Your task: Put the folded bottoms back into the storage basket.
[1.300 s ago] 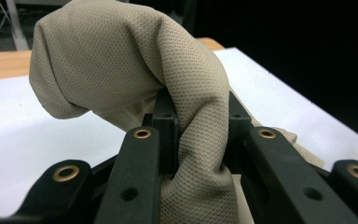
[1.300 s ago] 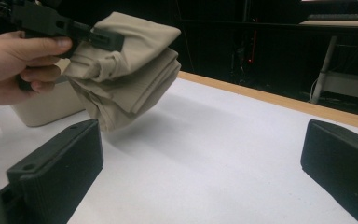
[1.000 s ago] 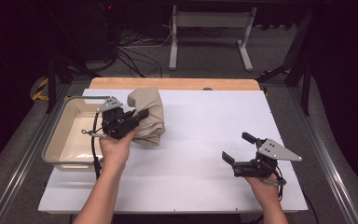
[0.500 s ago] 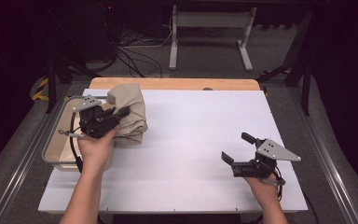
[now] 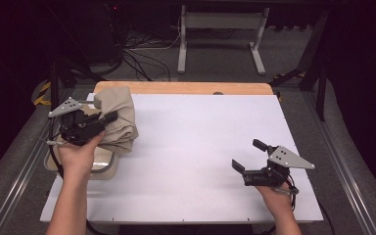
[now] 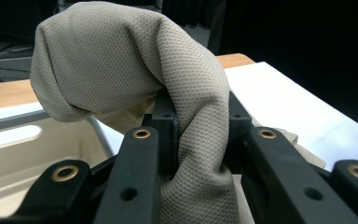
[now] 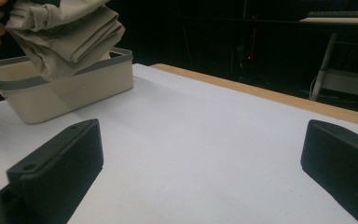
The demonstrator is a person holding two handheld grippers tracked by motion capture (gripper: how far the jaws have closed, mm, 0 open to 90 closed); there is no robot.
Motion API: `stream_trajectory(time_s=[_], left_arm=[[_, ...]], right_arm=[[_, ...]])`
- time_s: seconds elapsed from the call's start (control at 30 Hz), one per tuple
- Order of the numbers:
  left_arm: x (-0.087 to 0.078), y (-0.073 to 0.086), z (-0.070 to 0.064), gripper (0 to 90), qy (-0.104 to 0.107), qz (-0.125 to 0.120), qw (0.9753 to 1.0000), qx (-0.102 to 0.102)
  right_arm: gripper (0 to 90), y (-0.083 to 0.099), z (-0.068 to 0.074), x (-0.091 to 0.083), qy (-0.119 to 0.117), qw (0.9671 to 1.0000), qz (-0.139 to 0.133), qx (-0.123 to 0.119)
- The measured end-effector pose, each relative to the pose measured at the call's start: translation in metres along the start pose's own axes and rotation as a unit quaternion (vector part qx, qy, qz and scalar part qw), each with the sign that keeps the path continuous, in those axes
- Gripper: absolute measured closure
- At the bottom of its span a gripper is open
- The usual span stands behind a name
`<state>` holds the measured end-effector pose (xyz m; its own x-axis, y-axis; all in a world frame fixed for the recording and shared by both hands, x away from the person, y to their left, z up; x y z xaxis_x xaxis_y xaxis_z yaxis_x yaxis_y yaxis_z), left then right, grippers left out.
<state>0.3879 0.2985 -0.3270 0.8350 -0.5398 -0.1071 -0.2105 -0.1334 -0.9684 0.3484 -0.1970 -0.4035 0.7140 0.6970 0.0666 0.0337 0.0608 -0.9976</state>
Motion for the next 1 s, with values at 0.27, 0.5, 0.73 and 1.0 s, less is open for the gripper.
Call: stream_trajectory(time_s=[0.27, 0.5, 0.73, 1.0], left_arm=[[-0.013, -0.003, 0.015, 73.4, -0.019, 0.028, 0.9993, 0.016], [-0.015, 0.002, 0.029, 73.3, -0.013, 0.055, 0.9984, 0.008], [-0.013, 0.008, 0.038, 73.2, -0.009, 0.087, 0.9961, 0.013], [-0.008, 0.015, 0.052, 73.1, -0.021, 0.128, 0.9914, 0.019]], right_arm=[[0.0, 0.001, 0.000, 0.000, 0.003, 1.0000, 0.003, 0.002], [0.0, 0.001, 0.000, 0.000, 0.001, 1.0000, 0.003, 0.000], [0.0, 0.002, 0.000, 0.001, 0.002, 1.0000, 0.004, 0.002], [0.0, 0.001, 0.000, -0.001, 0.002, 1.0000, 0.002, 0.000]])
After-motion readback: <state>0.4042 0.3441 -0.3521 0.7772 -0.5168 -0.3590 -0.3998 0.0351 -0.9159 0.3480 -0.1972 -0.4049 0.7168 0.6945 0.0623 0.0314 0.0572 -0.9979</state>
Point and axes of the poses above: each handheld gripper's, and its own axes: x roughly forward along the jaws, y roughly out of its underside, z roughly to its left, the point moved 2 cm from there along x, roughly forward along the jaws, and after that the axes turned 15 degrees about -z, right-handed, at the moved point
